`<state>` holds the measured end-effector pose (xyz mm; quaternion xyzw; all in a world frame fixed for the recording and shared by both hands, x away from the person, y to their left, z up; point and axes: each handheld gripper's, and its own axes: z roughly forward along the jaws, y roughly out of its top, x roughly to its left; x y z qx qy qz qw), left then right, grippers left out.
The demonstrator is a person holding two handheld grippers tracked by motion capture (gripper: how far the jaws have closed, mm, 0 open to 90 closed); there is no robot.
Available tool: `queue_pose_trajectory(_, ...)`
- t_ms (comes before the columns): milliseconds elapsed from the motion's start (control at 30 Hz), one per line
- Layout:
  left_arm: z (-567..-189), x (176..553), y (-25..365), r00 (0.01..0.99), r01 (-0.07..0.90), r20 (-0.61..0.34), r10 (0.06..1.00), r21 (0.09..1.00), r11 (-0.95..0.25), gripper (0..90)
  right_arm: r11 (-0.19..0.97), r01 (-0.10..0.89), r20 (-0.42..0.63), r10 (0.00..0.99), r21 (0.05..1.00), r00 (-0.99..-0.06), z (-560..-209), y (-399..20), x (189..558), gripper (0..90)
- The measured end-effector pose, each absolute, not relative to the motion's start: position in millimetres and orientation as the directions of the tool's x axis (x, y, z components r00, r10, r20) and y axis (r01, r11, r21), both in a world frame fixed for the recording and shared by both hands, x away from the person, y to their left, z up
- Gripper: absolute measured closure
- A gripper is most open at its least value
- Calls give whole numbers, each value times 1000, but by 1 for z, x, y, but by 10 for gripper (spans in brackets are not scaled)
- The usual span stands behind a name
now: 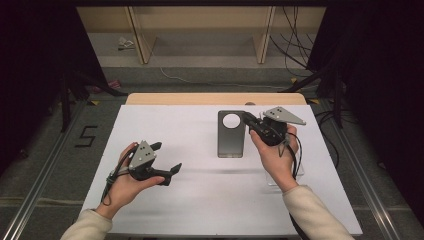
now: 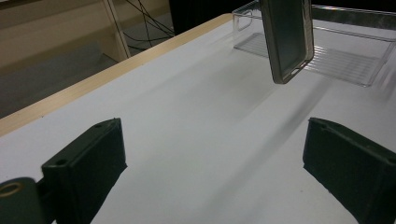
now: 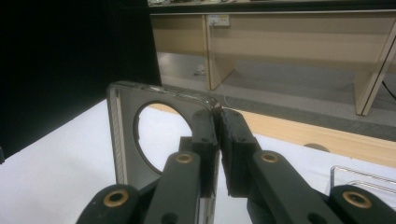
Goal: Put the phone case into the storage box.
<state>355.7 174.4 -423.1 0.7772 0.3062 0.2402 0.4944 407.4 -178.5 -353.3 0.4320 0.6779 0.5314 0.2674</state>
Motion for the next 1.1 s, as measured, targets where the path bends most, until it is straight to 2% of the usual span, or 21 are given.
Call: queue_pose_trajectory(1100, -422, 357, 177, 692, 239, 71, 718, 917, -320, 55, 13, 283, 118, 888, 959, -443, -343, -197, 413, 852)
